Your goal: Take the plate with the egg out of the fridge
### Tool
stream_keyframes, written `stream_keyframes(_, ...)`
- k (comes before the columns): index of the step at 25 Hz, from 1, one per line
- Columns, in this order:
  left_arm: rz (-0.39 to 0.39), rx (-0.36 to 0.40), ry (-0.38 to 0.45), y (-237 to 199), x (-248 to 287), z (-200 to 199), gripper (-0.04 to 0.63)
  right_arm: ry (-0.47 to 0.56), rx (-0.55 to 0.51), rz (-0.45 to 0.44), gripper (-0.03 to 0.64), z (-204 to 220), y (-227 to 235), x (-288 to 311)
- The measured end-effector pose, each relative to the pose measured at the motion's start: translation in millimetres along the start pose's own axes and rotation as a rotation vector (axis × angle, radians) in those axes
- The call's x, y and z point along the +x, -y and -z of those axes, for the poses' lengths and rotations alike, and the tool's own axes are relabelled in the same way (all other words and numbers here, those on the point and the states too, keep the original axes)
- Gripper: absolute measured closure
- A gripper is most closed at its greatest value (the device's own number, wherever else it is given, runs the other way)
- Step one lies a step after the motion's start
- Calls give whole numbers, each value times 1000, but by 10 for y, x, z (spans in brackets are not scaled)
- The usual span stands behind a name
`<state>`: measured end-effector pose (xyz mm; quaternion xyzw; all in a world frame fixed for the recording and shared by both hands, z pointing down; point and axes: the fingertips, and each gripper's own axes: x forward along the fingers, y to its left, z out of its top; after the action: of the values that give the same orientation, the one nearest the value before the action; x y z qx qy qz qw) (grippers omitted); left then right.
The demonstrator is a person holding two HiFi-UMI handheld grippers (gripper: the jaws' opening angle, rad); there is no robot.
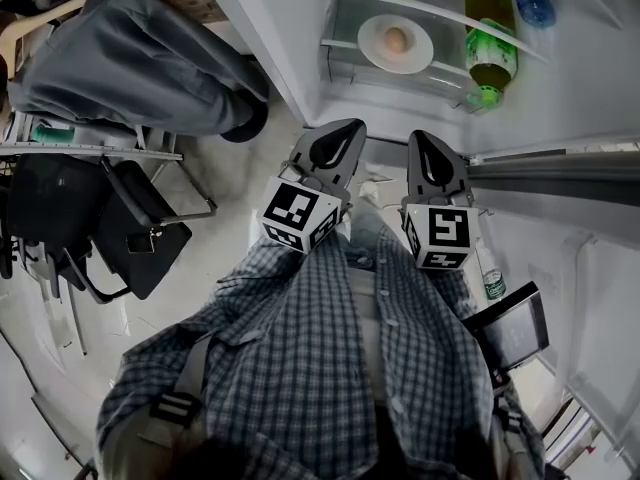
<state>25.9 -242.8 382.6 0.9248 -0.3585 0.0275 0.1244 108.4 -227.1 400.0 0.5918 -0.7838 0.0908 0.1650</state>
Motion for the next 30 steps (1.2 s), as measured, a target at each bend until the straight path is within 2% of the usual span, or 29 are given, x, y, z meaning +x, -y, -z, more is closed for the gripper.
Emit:
stream_keyframes(5, -39, -9, 15, -115, 159, -63, 589, -20, -109, 10, 612, -152, 96, 235)
stream_keyframes(11, -48, -22, 4, -200, 289, -76, 589, -47, -234, -11, 612, -222, 145, 525)
stream_keyframes(19, -59, -49, 9, -284, 425, -88, 589, -125, -551, -34, 611, -100, 155, 829)
stream_keyframes(23, -54, -89, -3, -311, 497, -50, 589, -181, -683, -39, 609, -2, 177, 973)
stream_keyframes(26, -60, -107, -10, -318, 543, -37, 589, -222, -752, -55, 568, 65, 197, 1056)
stream_keyframes(30, -74, -114, -11, -351, 580, -42, 589, -261, -879, -66, 552, 169, 227, 1146)
